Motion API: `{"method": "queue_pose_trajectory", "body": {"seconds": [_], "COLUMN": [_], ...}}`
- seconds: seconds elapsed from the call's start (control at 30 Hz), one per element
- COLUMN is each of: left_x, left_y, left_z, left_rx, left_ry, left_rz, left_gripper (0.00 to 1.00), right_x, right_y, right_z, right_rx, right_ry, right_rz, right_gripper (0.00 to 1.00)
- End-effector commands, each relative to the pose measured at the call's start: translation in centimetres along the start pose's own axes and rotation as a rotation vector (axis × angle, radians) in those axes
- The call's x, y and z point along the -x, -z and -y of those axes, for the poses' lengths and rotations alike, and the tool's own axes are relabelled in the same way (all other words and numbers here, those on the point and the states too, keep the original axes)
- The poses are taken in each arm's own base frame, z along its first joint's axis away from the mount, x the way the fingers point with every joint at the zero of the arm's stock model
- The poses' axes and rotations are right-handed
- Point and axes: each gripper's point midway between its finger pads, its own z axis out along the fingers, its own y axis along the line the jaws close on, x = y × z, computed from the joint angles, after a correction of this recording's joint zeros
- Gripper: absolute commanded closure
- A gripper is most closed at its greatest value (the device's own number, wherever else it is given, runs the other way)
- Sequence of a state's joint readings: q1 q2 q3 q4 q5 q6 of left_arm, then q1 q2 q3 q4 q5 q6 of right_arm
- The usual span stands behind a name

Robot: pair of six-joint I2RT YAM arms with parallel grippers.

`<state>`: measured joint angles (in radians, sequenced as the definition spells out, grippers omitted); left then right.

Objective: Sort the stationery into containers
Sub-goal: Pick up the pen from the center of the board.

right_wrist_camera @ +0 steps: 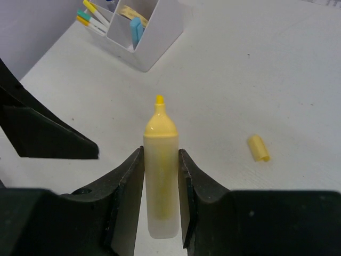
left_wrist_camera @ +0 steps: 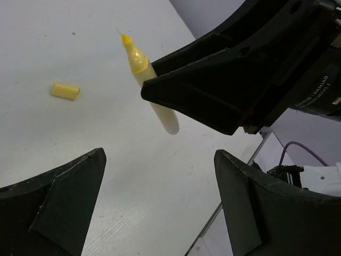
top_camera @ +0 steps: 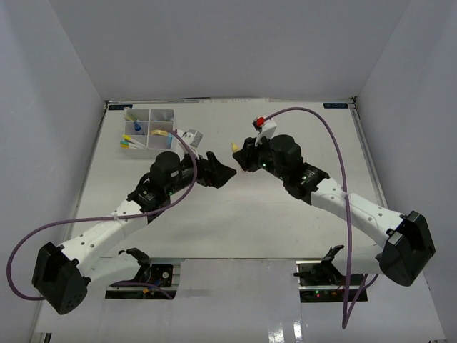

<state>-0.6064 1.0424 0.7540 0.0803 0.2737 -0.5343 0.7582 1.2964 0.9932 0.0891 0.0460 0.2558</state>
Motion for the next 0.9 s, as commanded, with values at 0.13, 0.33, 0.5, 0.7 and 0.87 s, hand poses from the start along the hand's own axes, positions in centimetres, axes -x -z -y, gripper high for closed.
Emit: {"method": "queue_pose_trajectory", "body": {"seconds": [0.13,0.33,0.5,0.7,0.87], "left_x": [0.0,0.0,0.8,0.8,0.0], "left_y": [-1.9,-2.6,-3.5,-4.5,-5.1], "left_z": [1.7,1.8,2.9,4.4,4.9], "left_rx": [0.135,0.190,0.158,0.098,0.078], "left_ry": [0.035,0.048,0.064,0.076,0.068], "left_rz": [0.104,0.140,0.195,0.210,0.191], "left_gripper": [0.14,0.21,0.30,0.38,0.40], "right_x": [4.2,4.7,4.0,3.9,3.9], "right_y": [2.1,3.1,3.6,3.8,3.8], "right_z": [-1.4,-1.6,-1.2,-1.2,-1.2], "right_rx": [-0.038,-0.039,-0.055,-0.057,-0.059], "right_ry": [-0.105,-0.134,-0.175,-0.195,-0.204], "right_rz": [0.226,0.274,0.302,0.320,0.326], "right_gripper": [0.87,0.88,0.88,0.88,0.88]}}
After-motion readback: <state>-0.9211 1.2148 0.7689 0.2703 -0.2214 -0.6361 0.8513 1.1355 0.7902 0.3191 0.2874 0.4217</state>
